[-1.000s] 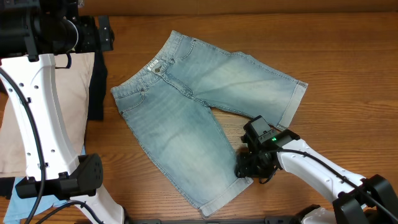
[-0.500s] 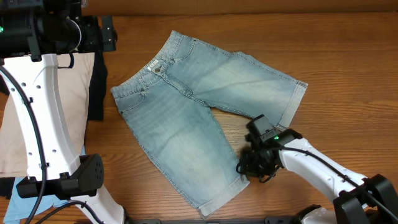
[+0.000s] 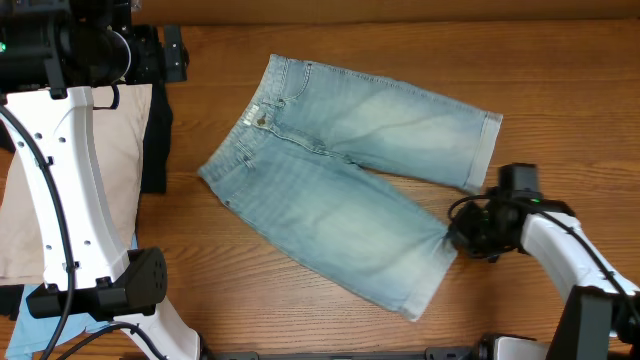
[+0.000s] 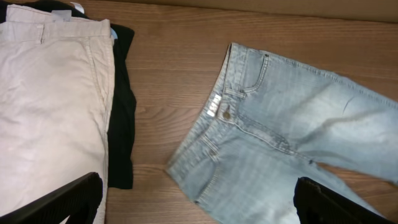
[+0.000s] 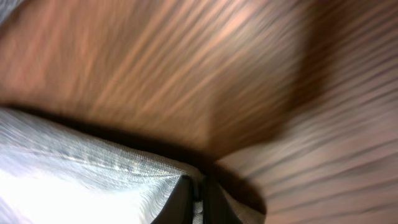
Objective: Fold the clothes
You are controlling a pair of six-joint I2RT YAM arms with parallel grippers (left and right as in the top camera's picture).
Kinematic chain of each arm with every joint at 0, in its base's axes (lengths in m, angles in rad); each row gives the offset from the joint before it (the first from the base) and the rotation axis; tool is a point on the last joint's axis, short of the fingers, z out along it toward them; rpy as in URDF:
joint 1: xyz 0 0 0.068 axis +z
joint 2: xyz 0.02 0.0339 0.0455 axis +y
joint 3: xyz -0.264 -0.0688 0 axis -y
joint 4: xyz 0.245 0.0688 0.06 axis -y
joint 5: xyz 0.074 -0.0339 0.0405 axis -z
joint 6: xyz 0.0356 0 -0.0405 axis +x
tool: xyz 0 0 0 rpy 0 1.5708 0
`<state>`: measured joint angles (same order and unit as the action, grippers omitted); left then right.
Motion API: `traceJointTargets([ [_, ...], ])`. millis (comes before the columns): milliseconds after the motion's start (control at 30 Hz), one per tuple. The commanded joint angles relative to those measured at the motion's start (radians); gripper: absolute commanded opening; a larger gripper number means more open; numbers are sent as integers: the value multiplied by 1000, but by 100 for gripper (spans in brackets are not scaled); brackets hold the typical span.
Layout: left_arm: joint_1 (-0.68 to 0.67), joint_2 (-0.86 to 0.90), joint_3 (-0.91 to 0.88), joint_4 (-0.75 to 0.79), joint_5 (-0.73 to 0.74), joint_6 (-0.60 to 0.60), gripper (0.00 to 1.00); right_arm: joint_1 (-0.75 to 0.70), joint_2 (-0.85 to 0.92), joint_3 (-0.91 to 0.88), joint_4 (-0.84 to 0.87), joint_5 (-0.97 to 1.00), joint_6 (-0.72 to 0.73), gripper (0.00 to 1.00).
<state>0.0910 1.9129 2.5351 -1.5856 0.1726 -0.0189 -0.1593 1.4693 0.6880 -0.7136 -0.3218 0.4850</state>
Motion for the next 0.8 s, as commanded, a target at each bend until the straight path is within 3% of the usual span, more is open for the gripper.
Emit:
traceJointTargets([
  [0,-7,-7,11,2,12,23,100,-92,1,39,35,32,-50,4],
  [267,-7,-4,11,8,5,23,100,-156,1,85,225,6,-93,6],
  [333,-7,-4,11,16,5,19,100,-156,1,113,240,6,-92,19],
  [367,-7,-4,11,18,6,19,100,-156,1,135,236,6,-92,32],
  [433,-7,-4,11,21,5,19,100,-156,1,184,197,7,-93,80],
  [467,-7,-4,11,20,5,20,100,-156,-1,211,168,15,-93,88],
  [567,-7,-4,11,20,5,19,100,-156,-17,302,65,55,-93,98],
  [767,-7,-28,13,-16,12,18,100,-156,-123,506,-223,100,-100,100],
])
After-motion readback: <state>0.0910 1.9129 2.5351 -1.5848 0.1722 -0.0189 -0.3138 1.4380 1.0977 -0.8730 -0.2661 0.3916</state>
